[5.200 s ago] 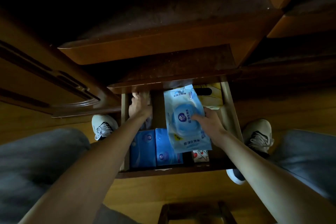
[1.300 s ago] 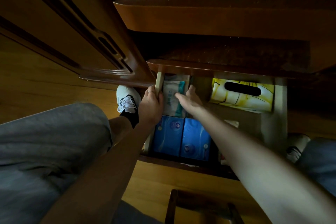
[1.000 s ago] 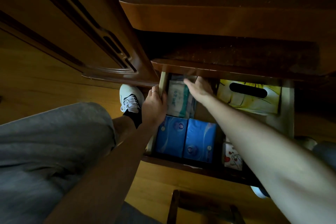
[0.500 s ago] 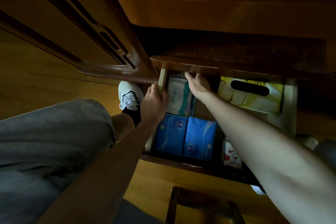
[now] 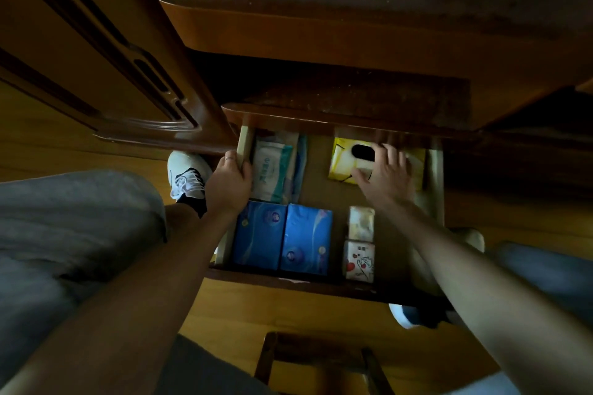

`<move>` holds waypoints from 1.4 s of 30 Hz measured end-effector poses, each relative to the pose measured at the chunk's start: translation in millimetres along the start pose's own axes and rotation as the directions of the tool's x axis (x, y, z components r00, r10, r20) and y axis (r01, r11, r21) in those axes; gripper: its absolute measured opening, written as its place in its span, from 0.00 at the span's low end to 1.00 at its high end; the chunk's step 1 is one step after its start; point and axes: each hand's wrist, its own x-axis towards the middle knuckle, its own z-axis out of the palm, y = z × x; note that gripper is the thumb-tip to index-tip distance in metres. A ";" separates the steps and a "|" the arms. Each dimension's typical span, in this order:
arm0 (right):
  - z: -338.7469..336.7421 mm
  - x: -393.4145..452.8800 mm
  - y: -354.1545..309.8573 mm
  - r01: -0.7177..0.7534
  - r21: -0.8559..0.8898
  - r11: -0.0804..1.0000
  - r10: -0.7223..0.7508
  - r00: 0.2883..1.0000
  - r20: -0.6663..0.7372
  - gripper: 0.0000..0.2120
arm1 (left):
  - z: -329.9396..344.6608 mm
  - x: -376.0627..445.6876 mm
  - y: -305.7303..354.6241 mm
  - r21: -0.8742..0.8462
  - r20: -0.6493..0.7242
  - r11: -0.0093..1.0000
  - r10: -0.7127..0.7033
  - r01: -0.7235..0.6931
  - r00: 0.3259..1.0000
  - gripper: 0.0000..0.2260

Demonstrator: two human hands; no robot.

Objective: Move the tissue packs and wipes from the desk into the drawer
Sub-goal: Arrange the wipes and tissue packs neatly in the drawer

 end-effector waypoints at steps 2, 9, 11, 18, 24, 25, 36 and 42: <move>-0.6 1.4 1.4 0.020 -0.077 0.997 -0.017 0.999 0.036 0.31 | -1.5 -0.9 0.5 0.008 0.005 1.000 0.004 -0.004 1.000 0.13; 19.4 -11.6 -11.2 0.178 -0.060 0.982 -0.163 0.968 0.190 0.30 | -1.7 0.6 3.1 0.035 0.006 0.999 -0.030 0.030 1.000 0.13; 22.9 -9.4 -26.9 0.224 -0.011 0.974 -0.216 0.950 0.223 0.29 | -1.4 0.7 2.3 0.035 0.009 0.999 -0.029 0.029 1.000 0.13; 32.5 -2.7 -55.0 0.343 0.025 0.939 -0.337 0.903 0.268 0.29 | -3.1 -0.2 5.0 0.010 0.014 1.000 -0.019 0.019 1.000 0.13; 28.5 -2.8 -38.5 0.380 -0.134 0.915 -0.343 0.910 0.233 0.31 | -3.3 0.1 4.9 0.008 0.018 1.000 -0.023 0.023 1.000 0.14; 27.9 -4.0 -39.0 0.379 -0.139 0.915 -0.342 0.911 0.230 0.31 | -3.2 -0.1 4.6 0.006 0.015 1.000 -0.018 0.018 1.000 0.14; 24.2 -2.8 -36.1 0.388 -0.110 0.915 -0.354 0.903 0.243 0.30 | -3.7 -0.6 3.9 0.020 0.034 0.999 -0.027 0.026 0.999 0.14; 19.6 -17.5 -22.7 0.457 -0.108 0.883 -0.412 0.865 0.287 0.29 | -4.7 0.5 6.5 0.021 0.047 0.999 -0.039 0.038 0.998 0.13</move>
